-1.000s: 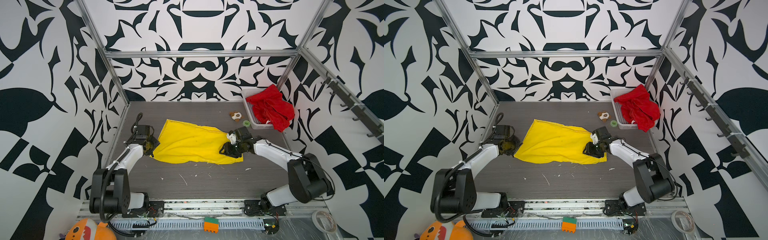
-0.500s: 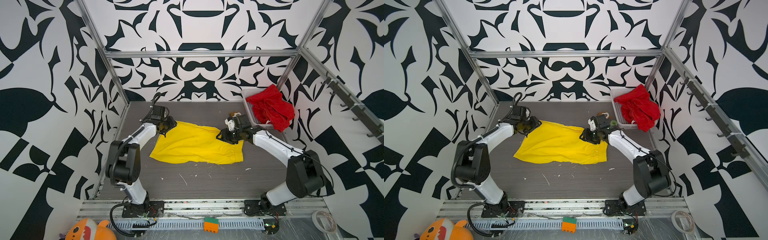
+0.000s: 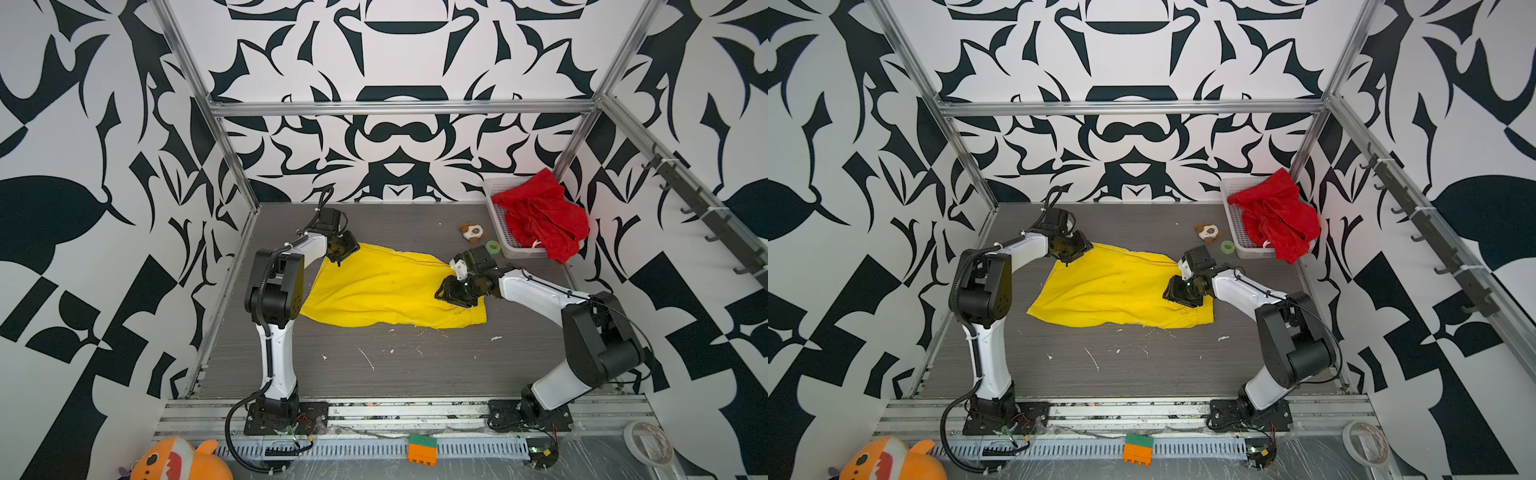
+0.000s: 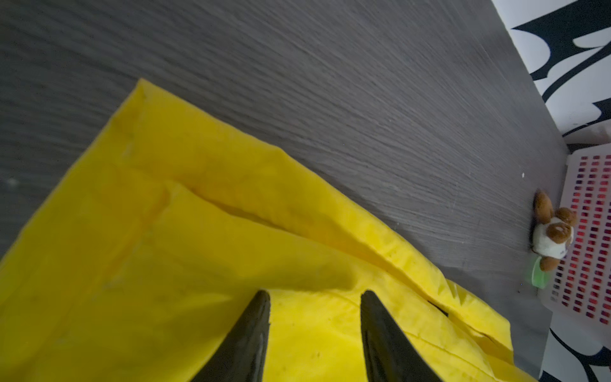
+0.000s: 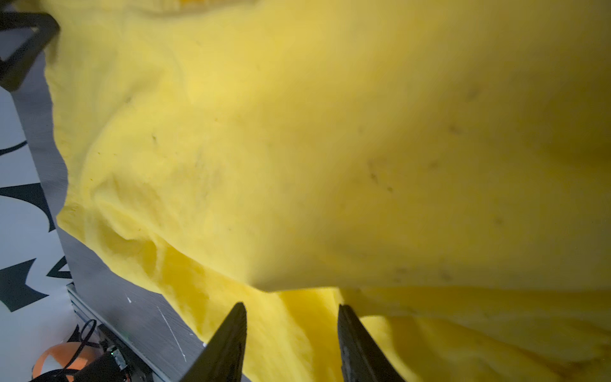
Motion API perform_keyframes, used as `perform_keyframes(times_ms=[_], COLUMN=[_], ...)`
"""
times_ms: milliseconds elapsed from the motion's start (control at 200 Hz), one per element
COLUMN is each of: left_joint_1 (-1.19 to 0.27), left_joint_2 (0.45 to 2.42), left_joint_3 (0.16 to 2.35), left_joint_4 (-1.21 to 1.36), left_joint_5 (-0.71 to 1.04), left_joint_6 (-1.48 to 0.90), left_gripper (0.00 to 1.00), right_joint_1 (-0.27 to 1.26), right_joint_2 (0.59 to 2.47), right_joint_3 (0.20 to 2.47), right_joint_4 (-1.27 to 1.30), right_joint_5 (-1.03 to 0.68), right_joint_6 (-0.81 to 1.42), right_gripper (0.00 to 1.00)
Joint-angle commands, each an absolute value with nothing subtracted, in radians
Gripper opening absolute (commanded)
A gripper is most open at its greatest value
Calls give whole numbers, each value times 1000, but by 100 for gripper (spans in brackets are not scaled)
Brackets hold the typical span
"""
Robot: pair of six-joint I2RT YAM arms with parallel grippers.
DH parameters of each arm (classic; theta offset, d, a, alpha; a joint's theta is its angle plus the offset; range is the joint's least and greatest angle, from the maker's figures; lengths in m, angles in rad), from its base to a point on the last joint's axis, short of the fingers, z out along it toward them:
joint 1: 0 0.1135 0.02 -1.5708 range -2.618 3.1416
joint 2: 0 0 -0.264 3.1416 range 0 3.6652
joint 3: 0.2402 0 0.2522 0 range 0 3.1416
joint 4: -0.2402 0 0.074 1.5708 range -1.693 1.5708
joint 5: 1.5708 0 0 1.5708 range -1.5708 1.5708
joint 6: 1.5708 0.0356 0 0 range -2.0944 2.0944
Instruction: Fold and stack the shorts
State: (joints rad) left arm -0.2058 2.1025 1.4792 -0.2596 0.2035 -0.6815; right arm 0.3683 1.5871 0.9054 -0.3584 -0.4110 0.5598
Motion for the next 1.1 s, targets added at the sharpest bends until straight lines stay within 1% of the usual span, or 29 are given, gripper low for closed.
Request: perform_keyframes(times_ms=[0,290,525,710,870,1095], left_joint_1=[-172,-129,-106,-91,-91,-100], left_joint_2=[2149,2231,2290,2290,2205,1915], left_joint_3=[1512,1566,1611,1623,1575,1433], left_joint_4=[-258,-281,-290,-294,-289,-299], left_joint_5=[188,177,174,175,197,219], left_joint_6=[-710,-701,-701,-700,-696,-688], left_gripper=[48,47,47,47,50,52], right_joint_1=[373,374,374,382,383,382], right_joint_2=[1595,1594,1519,1474,1447,1356], right_joint_3=[861,721,627,597,640,831], right_joint_4=[-346,-344,-324,-316,-308,-389], right_joint_5=[-416,-399,-406,-408,-423,-409], right_joint_6=[535,516,520,530,548,526], right_gripper=[49,49,49,49,50,50])
